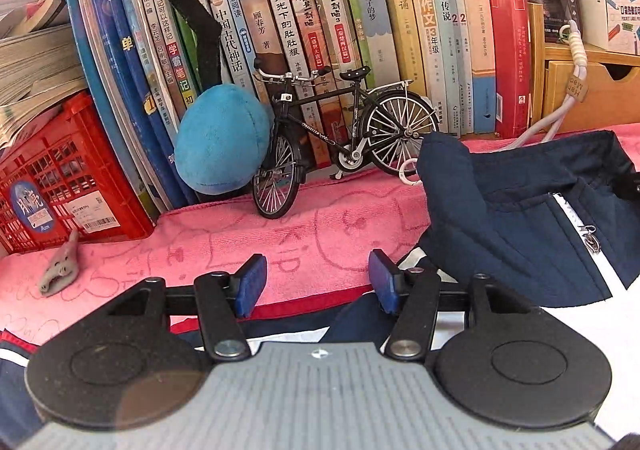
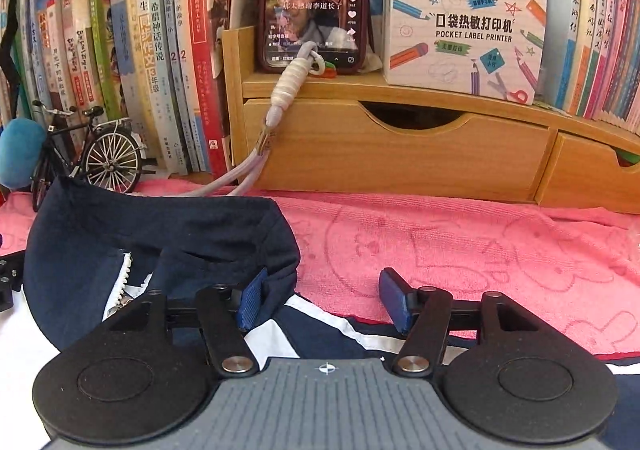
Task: Fold clothes
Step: 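Release the cuff and move both open tools back over the jacket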
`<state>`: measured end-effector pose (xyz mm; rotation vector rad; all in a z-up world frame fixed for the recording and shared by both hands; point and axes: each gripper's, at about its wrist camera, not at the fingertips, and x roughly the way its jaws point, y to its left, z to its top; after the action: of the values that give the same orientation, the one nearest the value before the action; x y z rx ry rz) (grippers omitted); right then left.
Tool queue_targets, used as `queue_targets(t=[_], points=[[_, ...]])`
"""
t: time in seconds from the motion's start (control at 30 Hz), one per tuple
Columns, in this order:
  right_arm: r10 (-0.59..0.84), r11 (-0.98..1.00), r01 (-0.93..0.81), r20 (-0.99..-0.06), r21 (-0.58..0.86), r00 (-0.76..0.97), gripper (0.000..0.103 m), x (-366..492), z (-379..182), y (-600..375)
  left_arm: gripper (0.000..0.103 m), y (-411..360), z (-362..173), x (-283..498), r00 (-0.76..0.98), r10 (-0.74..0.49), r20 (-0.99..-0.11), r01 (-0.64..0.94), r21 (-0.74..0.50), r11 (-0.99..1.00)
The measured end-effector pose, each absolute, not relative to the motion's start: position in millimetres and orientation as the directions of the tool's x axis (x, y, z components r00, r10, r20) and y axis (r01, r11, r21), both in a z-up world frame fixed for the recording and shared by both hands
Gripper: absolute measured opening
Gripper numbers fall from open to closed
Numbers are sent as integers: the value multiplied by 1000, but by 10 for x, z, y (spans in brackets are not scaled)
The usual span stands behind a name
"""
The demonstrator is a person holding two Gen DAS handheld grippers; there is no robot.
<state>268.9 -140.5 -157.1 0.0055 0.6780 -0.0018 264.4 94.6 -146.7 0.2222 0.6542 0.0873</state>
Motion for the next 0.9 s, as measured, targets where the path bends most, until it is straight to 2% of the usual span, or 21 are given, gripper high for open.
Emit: queue_targets(t=[0.07, 0.13, 0.23, 0.33, 0.57, 0.67, 0.77, 0.87, 0.9], points=[[-10, 1000, 11, -628, -2, 778, 65, 2703, -1573, -1406, 56, 978, -1466, 2657, 791, 150, -593, -3, 242, 970], [-27, 1000, 29, -632, -6, 775, 74, 2719, -1579, -1411, 57, 1024, -1429, 2592, 792, 155, -591, -8, 244, 970], [-21, 1000, 24, -622, -3, 783, 74, 2568, -1539, -1424, 56, 1231, -1288, 2285, 807, 116, -578, -9, 184, 983], [20, 1000, -14, -616, 15, 787, 74, 2330, -1483, -1448, 65, 1480, -1110, 1840, 831, 96, -548, -7, 161, 987], [167, 986, -150, -608, 78, 776, 74, 1671, -1329, -1517, 67, 2508, -1071, 1284, 783, 324, -531, -187, 296, 937], [246, 968, -227, -610, 110, 753, 74, 1434, -1238, -1481, 65, 3043, -1202, 1338, 698, 426, -576, -315, 287, 905], [332, 938, -316, -621, 141, 710, 75, 1218, -1168, -1395, 68, 3474, -1229, 1378, 666, 458, -588, -425, 205, 882], [382, 912, -382, -646, 148, 661, 77, 1089, -1201, -1334, 72, 3580, -1226, 1488, 600, 552, -578, -516, 247, 820], [359, 917, -380, -667, 122, 653, 77, 1068, -1244, -1334, 69, 3557, -1225, 1499, 585, 571, -576, -522, 271, 808]])
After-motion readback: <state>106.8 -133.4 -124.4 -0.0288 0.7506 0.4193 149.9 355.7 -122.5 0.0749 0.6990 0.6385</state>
